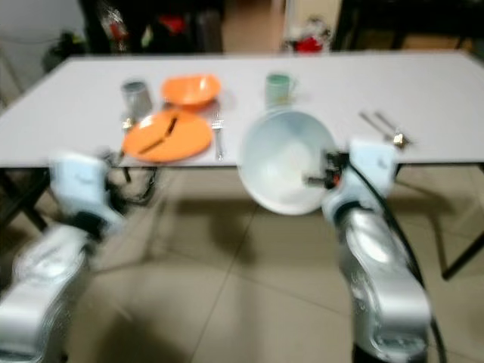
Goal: Setting the table
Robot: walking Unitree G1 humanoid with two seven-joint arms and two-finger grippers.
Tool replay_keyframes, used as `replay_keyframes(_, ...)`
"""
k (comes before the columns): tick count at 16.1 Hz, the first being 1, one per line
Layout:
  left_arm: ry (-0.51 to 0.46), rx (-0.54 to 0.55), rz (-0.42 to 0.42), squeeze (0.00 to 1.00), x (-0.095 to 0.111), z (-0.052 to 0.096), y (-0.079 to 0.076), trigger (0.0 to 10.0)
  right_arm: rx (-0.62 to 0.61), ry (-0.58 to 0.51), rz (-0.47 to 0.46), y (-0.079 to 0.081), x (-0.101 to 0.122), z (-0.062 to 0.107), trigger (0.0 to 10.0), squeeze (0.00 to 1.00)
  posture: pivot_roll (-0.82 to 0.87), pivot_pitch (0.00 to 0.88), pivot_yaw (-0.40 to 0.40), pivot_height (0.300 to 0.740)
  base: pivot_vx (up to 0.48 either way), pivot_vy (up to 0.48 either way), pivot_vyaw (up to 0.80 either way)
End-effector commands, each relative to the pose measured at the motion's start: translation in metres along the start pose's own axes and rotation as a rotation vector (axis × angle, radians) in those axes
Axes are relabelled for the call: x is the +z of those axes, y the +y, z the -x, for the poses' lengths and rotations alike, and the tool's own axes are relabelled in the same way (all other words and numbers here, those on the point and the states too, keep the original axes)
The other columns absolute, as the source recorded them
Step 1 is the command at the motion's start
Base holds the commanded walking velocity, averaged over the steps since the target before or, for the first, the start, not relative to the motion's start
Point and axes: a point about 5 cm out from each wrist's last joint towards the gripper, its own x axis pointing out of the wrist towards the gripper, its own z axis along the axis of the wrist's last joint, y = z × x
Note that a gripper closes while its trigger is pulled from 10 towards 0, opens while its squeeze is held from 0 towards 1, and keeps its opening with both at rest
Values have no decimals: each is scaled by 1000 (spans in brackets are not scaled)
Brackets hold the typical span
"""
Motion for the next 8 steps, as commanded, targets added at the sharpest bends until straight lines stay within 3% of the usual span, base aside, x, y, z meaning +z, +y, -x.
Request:
replay_keyframes(1,-20,31,-24,0,6,1,10,10000,40,-48,-13,9,11,0,10000,0,-101,22,70,740,289,0,-800)
replay_keyframes(2,-20,31,-24,0,6,1,10,10000,36,-48,-15,9,11,0,10000,0,-101,22,70,740,285,0,-569)
replay_keyframes(8,-20,20,-21,0,6,-1,10,10000,20,-57,-18,7,15,-1,10000,0,-106,31,71,740,304,0,0)
